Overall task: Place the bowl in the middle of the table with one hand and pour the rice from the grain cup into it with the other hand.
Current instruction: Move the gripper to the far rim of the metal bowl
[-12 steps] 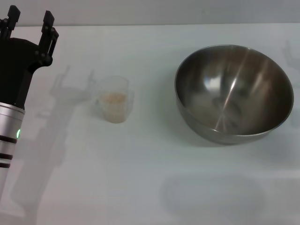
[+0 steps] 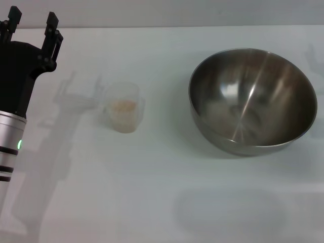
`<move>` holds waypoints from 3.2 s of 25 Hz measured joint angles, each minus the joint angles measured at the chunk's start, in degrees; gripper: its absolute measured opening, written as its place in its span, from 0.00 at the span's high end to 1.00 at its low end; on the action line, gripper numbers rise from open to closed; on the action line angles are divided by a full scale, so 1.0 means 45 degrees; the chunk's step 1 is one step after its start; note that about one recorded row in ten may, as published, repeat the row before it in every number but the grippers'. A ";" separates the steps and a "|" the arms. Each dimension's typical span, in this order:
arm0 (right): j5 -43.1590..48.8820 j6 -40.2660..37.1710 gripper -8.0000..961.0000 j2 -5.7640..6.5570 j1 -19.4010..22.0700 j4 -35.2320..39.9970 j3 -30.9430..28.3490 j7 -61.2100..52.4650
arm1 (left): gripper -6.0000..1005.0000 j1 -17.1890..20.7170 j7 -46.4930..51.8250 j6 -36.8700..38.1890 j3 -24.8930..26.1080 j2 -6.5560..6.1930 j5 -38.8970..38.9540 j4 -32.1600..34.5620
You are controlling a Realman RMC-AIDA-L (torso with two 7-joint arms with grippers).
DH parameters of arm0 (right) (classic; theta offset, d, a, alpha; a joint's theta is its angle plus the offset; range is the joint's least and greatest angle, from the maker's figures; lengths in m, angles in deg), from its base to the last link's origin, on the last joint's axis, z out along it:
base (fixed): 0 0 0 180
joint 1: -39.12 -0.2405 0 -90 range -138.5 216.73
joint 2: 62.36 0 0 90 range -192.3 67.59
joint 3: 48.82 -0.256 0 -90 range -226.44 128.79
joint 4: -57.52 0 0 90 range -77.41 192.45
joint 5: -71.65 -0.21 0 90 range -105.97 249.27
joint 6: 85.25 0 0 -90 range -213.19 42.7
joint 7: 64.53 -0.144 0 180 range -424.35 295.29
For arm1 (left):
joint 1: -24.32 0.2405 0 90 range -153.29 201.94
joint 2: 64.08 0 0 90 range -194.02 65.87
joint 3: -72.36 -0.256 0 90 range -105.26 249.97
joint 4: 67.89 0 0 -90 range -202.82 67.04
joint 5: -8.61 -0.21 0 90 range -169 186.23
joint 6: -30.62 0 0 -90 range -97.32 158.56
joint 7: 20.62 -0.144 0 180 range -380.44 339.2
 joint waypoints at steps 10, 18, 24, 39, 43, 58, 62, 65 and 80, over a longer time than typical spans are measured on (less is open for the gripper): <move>-0.0078 0.3021 0.21 -0.0033 0.0584 0.2838 -0.1206 0.0894 | 0.33 0.0057 0.0000 0.0043 0.0001 -0.0001 0.0002 0.0003; 0.0472 1.0550 0.21 -0.0037 0.1796 0.8166 -0.2452 0.0902 | 0.33 0.0096 0.0000 0.0089 0.0001 0.0000 0.0002 0.0043; 0.1340 1.8782 0.21 -0.0058 0.2082 1.2282 -0.3742 0.0908 | 0.33 0.0098 0.0000 0.0050 0.0044 0.0001 0.0033 0.0115; 0.1363 3.3138 0.21 0.0081 0.0485 1.7815 -0.8014 0.0930 | 0.33 -0.0059 -0.0012 0.0124 0.0333 -0.0040 0.0083 0.0252; 0.1470 3.5714 0.21 0.0491 -0.0609 1.7063 -0.8912 0.0936 | 0.33 -0.0150 -0.0010 0.0153 0.0365 -0.0037 0.0080 0.0248; 0.1878 3.6803 0.21 0.0835 -0.1620 1.4491 -0.9165 0.1342 | 0.33 -0.0367 -0.0010 0.0232 0.0470 -0.0060 0.0077 0.0266; 0.2019 3.6705 0.21 0.0814 -0.1687 1.3956 -0.9169 0.1448 | 0.33 -0.0343 -0.0008 0.0289 0.0470 -0.0060 0.0078 0.0265; 0.2063 3.6680 0.21 0.0792 -0.1720 1.3729 -0.9131 0.1461 | 0.33 -0.0323 -0.0006 0.0307 0.0470 -0.0059 0.0079 0.0265; 0.2934 3.5995 0.40 0.0444 -0.2028 1.2759 -0.9191 0.1760 | 0.33 -0.0214 0.0000 0.0479 0.0470 -0.0058 0.0078 0.0345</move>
